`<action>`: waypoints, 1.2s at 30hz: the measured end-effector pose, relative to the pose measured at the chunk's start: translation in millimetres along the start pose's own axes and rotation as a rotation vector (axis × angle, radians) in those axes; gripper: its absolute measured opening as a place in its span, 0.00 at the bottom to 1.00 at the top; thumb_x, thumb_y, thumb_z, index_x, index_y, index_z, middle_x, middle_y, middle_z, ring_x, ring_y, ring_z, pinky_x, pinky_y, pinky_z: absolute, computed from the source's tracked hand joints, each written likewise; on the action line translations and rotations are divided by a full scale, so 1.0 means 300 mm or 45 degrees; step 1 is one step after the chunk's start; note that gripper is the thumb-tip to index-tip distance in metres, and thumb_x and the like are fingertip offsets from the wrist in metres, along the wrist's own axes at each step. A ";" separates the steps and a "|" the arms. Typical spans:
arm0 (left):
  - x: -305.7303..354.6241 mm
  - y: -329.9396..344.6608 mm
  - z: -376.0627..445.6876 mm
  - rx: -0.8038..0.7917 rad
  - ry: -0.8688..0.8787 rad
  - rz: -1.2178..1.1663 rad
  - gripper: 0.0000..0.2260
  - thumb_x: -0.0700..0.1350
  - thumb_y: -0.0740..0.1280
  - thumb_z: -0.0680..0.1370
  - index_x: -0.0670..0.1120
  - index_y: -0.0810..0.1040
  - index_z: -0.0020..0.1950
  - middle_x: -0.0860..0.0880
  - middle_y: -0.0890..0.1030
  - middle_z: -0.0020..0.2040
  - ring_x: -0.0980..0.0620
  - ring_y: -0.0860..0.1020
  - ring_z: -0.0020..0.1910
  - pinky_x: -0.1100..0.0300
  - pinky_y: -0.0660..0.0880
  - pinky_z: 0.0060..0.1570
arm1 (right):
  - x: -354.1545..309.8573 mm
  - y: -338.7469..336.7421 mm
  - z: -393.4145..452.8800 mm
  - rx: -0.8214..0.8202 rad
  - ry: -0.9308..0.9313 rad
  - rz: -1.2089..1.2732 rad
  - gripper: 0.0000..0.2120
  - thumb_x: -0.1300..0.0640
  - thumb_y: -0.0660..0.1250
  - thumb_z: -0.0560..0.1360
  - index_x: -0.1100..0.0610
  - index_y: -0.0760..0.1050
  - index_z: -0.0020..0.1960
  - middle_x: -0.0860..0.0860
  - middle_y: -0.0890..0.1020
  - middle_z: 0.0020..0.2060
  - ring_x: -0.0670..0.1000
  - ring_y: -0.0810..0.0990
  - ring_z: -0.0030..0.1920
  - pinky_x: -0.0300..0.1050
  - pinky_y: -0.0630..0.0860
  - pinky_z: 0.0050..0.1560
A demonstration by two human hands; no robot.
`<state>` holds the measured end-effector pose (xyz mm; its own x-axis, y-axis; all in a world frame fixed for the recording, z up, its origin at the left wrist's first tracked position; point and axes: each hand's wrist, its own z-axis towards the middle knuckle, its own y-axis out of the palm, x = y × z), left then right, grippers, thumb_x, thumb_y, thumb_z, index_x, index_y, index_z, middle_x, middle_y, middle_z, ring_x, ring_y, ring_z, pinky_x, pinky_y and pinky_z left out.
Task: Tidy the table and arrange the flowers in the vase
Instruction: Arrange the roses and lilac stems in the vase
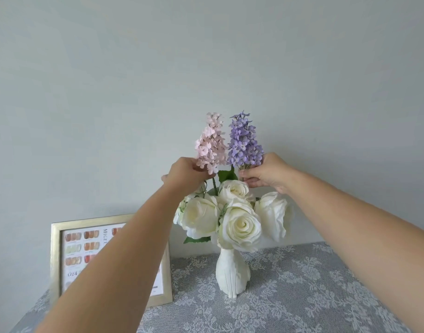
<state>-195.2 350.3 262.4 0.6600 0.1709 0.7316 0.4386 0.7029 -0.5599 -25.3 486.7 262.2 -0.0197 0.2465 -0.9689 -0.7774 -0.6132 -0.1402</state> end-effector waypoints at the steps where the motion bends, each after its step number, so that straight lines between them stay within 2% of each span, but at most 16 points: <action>1: 0.002 -0.001 -0.006 0.058 0.023 0.133 0.12 0.53 0.74 0.70 0.48 0.77 0.34 0.55 0.72 0.24 0.50 0.71 0.30 0.52 0.63 0.45 | 0.002 0.000 -0.002 0.003 -0.005 0.009 0.17 0.70 0.76 0.66 0.68 0.77 0.53 0.62 0.85 0.41 0.55 0.85 0.36 0.46 0.82 0.38; 4: 0.011 -0.007 -0.020 0.177 0.100 0.367 0.15 0.49 0.70 0.70 0.49 0.65 0.30 0.55 0.67 0.19 0.51 0.68 0.29 0.53 0.57 0.43 | 0.009 0.009 -0.004 0.012 -0.024 0.036 0.14 0.70 0.76 0.67 0.67 0.78 0.51 0.62 0.84 0.40 0.55 0.85 0.35 0.46 0.82 0.36; 7: 0.014 0.004 -0.032 0.195 0.172 0.492 0.15 0.49 0.69 0.71 0.49 0.64 0.31 0.55 0.68 0.24 0.52 0.68 0.30 0.54 0.56 0.44 | 0.014 0.018 -0.006 0.029 -0.035 0.035 0.12 0.70 0.76 0.67 0.65 0.78 0.48 0.61 0.84 0.39 0.54 0.85 0.34 0.46 0.82 0.36; 11: 0.018 0.036 -0.060 0.193 0.260 0.584 0.17 0.47 0.65 0.71 0.49 0.59 0.29 0.53 0.63 0.24 0.50 0.64 0.27 0.54 0.56 0.44 | 0.015 0.020 -0.015 0.045 -0.038 0.025 0.11 0.69 0.76 0.67 0.65 0.78 0.48 0.61 0.84 0.39 0.54 0.84 0.35 0.45 0.82 0.35; 13: 0.018 0.050 -0.069 0.170 0.276 0.624 0.14 0.44 0.62 0.69 0.49 0.58 0.29 0.53 0.62 0.24 0.50 0.62 0.27 0.53 0.56 0.45 | 0.015 0.021 -0.020 0.044 -0.043 0.021 0.11 0.69 0.76 0.67 0.64 0.78 0.48 0.61 0.84 0.39 0.54 0.84 0.36 0.43 0.81 0.33; 19: 0.012 0.057 -0.051 0.118 0.216 0.603 0.12 0.46 0.63 0.68 0.49 0.59 0.30 0.54 0.65 0.24 0.51 0.65 0.28 0.53 0.57 0.44 | 0.011 0.021 -0.025 0.036 -0.034 0.014 0.15 0.70 0.76 0.68 0.66 0.78 0.53 0.61 0.83 0.43 0.55 0.84 0.38 0.42 0.80 0.32; 25: 0.016 0.093 -0.040 0.108 0.177 0.583 0.15 0.49 0.67 0.68 0.49 0.61 0.30 0.55 0.65 0.25 0.52 0.66 0.28 0.54 0.55 0.39 | 0.019 0.026 -0.017 0.049 -0.033 -0.011 0.16 0.69 0.76 0.67 0.67 0.79 0.53 0.63 0.84 0.45 0.56 0.84 0.41 0.51 0.82 0.44; 31: 0.015 0.074 -0.027 0.015 0.051 0.451 0.18 0.55 0.72 0.68 0.50 0.64 0.33 0.56 0.68 0.26 0.51 0.69 0.30 0.54 0.56 0.40 | 0.017 0.022 -0.016 0.055 -0.020 -0.077 0.16 0.68 0.77 0.66 0.66 0.79 0.52 0.60 0.85 0.41 0.54 0.85 0.38 0.47 0.82 0.41; 36: -0.023 0.066 -0.027 -0.046 -0.010 0.191 0.17 0.62 0.75 0.66 0.51 0.76 0.30 0.57 0.70 0.21 0.52 0.71 0.28 0.52 0.61 0.43 | 0.019 0.015 -0.016 0.079 0.009 -0.036 0.21 0.68 0.79 0.64 0.68 0.77 0.54 0.63 0.84 0.46 0.56 0.86 0.41 0.48 0.82 0.41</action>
<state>-186.1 357.5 242.9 0.7149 0.2775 0.6417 0.3571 0.6441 -0.6764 -25.8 481.7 255.2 0.0069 0.2573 -0.9663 -0.8149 -0.5586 -0.1545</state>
